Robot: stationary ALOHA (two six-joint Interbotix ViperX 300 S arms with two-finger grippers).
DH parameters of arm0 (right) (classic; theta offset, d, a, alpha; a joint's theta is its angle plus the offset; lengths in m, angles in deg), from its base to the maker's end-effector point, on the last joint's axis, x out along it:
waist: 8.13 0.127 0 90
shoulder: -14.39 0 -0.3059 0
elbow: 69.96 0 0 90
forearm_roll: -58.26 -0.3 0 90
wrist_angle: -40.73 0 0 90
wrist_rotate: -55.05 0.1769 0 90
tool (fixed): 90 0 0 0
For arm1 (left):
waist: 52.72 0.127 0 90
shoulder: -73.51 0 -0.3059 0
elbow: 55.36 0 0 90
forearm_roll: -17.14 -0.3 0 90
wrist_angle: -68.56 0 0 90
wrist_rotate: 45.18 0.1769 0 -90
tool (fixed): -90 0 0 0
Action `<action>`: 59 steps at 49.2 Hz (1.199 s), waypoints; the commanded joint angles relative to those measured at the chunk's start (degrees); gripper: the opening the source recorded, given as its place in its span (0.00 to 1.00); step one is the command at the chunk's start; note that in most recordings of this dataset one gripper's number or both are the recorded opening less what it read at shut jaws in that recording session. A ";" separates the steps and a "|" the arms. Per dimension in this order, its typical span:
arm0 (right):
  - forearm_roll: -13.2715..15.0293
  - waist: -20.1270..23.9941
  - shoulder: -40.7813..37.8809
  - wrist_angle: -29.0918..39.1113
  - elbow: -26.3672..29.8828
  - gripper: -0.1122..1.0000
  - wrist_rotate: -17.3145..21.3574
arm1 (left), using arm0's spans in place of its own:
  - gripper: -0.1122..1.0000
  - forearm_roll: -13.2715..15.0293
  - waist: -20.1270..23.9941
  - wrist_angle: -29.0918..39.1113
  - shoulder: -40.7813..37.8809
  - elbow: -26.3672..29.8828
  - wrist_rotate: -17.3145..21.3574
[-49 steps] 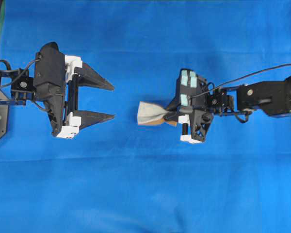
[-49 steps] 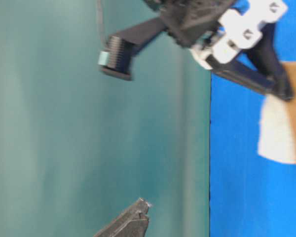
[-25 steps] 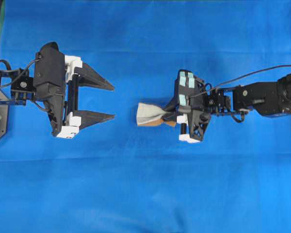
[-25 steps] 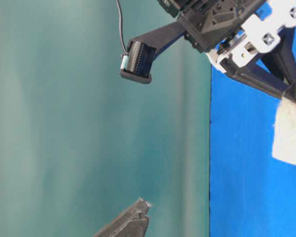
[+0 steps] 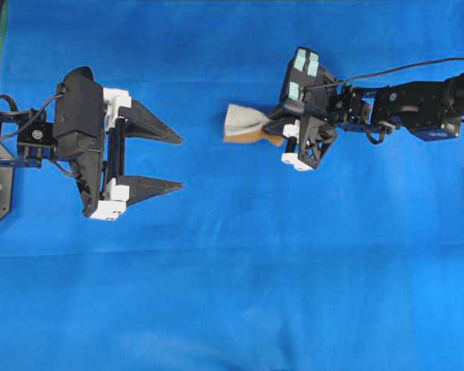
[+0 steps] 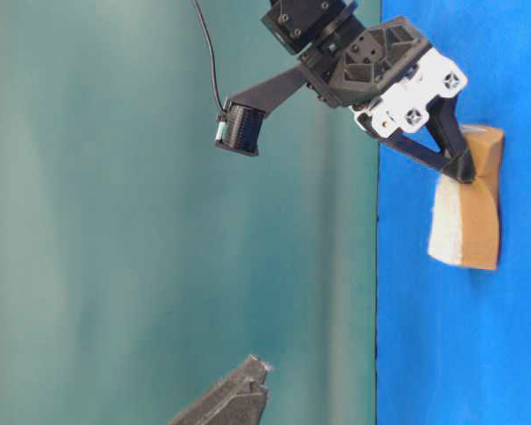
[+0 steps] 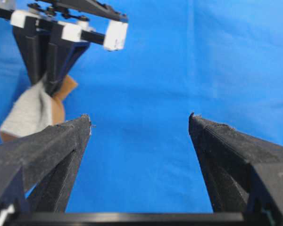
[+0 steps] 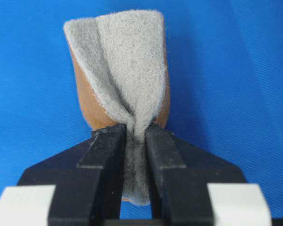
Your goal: Hand over the sponge with the left arm and wipe it with the right arm.
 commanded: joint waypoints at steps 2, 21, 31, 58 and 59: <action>0.00 -1.58 0.97 0.09 0.79 0.27 -0.26 | 0.82 0.00 -0.09 -0.44 0.44 0.53 0.09; -4.57 10.99 0.97 1.93 0.62 0.27 0.44 | 0.82 0.00 -0.09 -0.44 0.35 0.44 0.09; -8.96 19.25 0.97 2.99 1.32 0.27 0.44 | 0.82 0.00 -0.09 -0.53 0.35 0.44 0.18; -10.46 19.95 0.97 7.12 3.16 0.27 -0.26 | 0.82 -0.09 -0.09 -0.44 0.35 0.44 0.09; -10.37 19.25 0.97 7.12 3.16 0.27 -0.35 | 0.82 -0.09 -0.09 -0.44 0.35 0.44 0.09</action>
